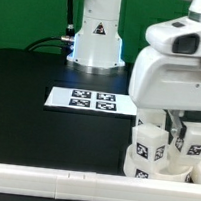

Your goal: Assemble stool

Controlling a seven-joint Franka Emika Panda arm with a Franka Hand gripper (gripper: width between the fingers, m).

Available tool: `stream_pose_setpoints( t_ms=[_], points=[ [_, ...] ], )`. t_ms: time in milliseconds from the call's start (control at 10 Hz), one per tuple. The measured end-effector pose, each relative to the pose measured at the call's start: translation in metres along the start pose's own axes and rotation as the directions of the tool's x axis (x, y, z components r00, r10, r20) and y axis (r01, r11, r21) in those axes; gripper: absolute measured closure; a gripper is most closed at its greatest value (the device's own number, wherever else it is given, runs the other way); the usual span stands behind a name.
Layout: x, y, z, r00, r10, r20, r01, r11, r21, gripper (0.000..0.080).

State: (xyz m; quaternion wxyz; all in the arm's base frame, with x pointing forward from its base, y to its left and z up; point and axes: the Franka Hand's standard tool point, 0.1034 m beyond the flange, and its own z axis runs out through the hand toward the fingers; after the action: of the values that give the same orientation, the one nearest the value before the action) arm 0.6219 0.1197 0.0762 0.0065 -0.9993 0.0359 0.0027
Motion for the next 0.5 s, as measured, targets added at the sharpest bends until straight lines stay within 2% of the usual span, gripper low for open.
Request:
stream_pose_setpoints(
  t_ms=[100, 200, 500],
  points=[
    [0.0006, 0.0001, 0.0, 0.983, 0.185, 0.0, -0.185, 0.983, 0.012, 0.0464],
    [0.0015, 0.002, -0.0001, 0.959, 0.284, 0.003, -0.284, 0.959, 0.017, 0.0464],
    [0.0016, 0.0029, 0.0, 0.904, 0.427, 0.005, -0.427, 0.904, 0.016, 0.0463]
  ],
)
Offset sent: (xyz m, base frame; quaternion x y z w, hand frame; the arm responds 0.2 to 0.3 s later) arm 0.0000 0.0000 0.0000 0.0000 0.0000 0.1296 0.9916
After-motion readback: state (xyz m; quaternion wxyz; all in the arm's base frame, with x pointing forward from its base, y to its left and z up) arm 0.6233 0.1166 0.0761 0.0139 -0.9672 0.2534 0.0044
